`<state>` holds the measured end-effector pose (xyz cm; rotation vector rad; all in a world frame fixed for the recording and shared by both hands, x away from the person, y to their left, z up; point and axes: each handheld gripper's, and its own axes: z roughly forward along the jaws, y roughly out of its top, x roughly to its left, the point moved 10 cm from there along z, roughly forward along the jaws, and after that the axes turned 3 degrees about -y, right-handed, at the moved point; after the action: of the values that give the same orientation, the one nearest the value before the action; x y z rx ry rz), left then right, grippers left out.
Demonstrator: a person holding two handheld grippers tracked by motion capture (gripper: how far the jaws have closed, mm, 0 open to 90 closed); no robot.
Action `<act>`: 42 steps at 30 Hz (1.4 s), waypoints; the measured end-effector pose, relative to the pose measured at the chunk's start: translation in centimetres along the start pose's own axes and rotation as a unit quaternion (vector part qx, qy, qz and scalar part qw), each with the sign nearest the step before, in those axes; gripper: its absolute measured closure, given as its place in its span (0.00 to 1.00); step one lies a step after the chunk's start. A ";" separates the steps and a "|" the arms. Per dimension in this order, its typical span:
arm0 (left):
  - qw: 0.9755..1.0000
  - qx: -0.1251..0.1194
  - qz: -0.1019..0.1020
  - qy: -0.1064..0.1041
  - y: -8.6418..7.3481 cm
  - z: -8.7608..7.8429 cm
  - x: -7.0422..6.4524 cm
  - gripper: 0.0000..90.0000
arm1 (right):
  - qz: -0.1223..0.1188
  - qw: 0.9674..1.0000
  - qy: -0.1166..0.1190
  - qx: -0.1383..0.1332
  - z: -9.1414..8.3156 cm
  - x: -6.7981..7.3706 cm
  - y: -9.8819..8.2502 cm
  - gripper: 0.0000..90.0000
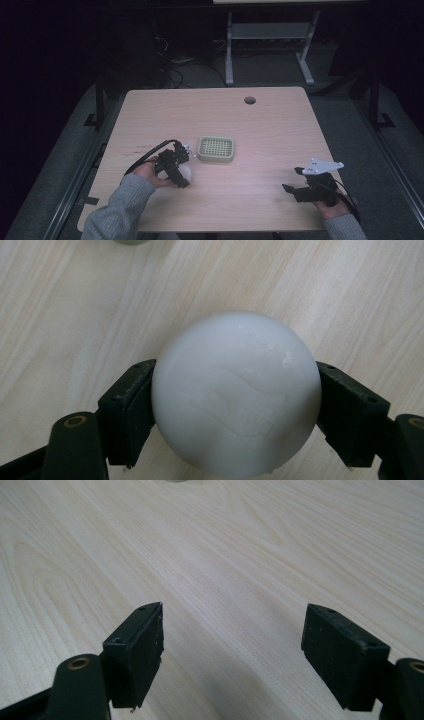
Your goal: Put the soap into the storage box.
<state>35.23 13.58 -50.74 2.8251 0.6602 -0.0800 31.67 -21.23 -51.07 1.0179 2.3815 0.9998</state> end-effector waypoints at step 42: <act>1.000 0.017 0.014 -0.006 8.1 -1.7 3.0 0.26 | 0.007 1.000 0.009 -0.004 0.1 0.0 0.2 0.27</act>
<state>41.54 8.28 -47.61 2.8631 0.6221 -0.1030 31.85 -21.11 -50.99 1.0273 2.3859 1.0267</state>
